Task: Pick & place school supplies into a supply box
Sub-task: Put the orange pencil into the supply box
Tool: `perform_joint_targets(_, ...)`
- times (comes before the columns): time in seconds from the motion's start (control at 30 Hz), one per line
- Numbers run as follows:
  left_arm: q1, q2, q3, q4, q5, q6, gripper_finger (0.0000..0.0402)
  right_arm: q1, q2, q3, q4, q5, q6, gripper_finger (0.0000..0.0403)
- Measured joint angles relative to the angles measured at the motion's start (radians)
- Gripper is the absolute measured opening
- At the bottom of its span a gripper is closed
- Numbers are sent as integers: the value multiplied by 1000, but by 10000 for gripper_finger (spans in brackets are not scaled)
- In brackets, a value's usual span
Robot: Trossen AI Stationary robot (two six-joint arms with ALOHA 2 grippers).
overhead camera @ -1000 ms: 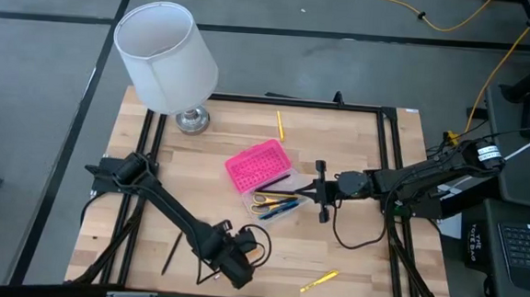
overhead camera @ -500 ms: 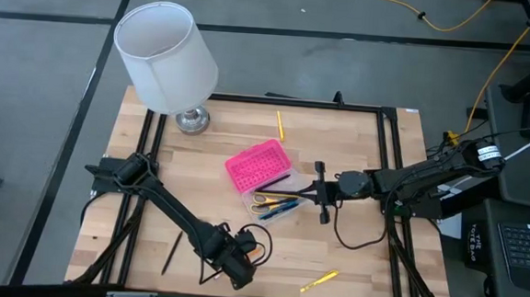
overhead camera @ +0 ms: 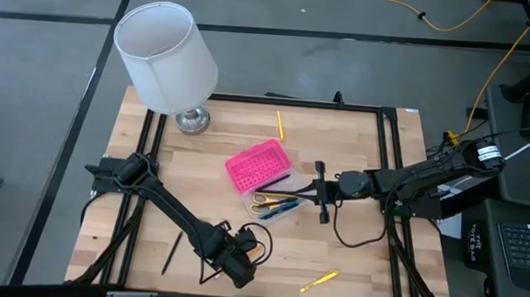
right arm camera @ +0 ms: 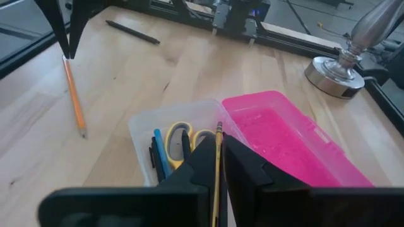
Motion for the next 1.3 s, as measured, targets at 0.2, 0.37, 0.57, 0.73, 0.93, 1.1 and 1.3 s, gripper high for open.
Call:
perform_joint_targets(0.2, 0, 0, 0, 0, -1, -18, 4, 0, 0, 0, -2, -1, 27, 36)
perform_joint_targets(0.37, 0, 0, 0, 0, 1, -21, 4, 0, 0, 0, -6, -2, 46, 37)
perform_joint_targets(0.57, 0, -1, 0, 0, 22, -47, 4, 0, 0, 0, -6, -2, 45, 37)
perform_joint_targets(0.73, 1, -1, -17, 0, 70, -73, 15, 0, 0, 0, -6, -2, 45, 37)
perform_joint_targets(0.93, 1, -1, -42, -7, 72, -104, 70, 0, 0, 0, -6, -2, 42, 37)
perform_joint_targets(1.1, -1, -2, -42, 10, 43, -102, 113, 0, 0, 0, -6, -2, 42, 37)
perform_joint_targets(1.3, -16, 20, -42, 39, 12, -24, 139, 0, 0, 0, -6, -2, 46, 37)
